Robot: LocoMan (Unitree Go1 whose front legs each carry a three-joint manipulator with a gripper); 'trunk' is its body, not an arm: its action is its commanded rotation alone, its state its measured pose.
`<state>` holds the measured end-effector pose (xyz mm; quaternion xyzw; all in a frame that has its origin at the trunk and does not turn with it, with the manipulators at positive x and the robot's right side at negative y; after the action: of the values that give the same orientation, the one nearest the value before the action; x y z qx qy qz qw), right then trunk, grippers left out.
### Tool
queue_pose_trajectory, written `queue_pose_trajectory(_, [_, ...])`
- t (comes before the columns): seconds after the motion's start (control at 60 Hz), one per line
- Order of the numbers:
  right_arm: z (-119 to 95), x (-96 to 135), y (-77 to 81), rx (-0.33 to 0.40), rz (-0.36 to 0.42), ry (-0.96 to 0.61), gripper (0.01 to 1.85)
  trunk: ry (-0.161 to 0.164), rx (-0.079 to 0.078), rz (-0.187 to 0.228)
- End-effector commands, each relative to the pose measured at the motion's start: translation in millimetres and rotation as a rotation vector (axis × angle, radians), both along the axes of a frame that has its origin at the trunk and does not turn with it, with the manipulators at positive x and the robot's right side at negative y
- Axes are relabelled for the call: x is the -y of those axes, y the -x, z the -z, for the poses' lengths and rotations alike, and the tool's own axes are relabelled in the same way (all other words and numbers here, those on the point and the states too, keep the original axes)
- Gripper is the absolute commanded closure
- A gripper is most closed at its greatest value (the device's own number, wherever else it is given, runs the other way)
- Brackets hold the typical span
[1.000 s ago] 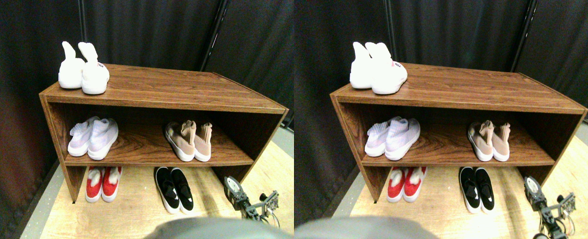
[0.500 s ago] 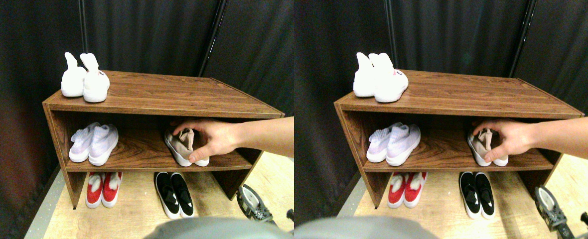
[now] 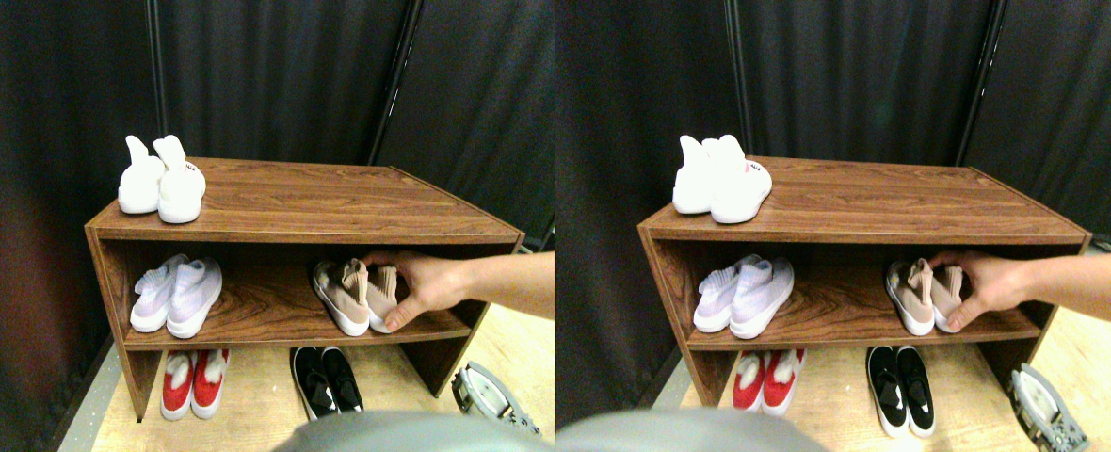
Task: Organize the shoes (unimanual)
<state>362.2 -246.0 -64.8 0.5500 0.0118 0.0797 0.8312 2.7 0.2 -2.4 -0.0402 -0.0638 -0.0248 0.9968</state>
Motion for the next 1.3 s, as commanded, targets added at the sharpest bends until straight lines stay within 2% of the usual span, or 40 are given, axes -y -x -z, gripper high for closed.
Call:
queue_pose_trajectory(0.017, [-6, -6, 1.6, 0.057, -0.022, -0.002, 1.8, 0.003, 0.016, 0.0])
queue_pose_trajectory(0.083, [-7, -8, 0.9, 0.059, -0.038, 0.0, 1.8, 0.003, 0.015, 0.001])
queue_pose_trajectory(0.317, [-1, -8, -3.7, 0.059, -0.023, -0.028, 1.8, 0.002, 0.013, 0.003])
queue_pose_trajectory(0.467, [0, -8, -5.9, 0.058, -0.027, -0.016, 1.8, 0.005, 0.004, 0.001])
queue_pose_trajectory(0.55, [2, -8, -6.3, 0.051, -0.023, -0.023, 1.8, 0.005, 0.004, 0.001])
queue_pose_trajectory(0.567, [2, -8, -6.2, 0.048, -0.014, -0.028, 1.8, 0.006, -0.001, -0.003])
queue_pose_trajectory(0.817, [2, -8, -6.6, 0.054, -0.027, -0.016, 1.8, 0.005, -0.004, -0.002])
queue_pose_trajectory(1.3, [3, -8, -11.3, 0.055, -0.02, -0.013, 1.8, -0.003, -0.025, 0.003])
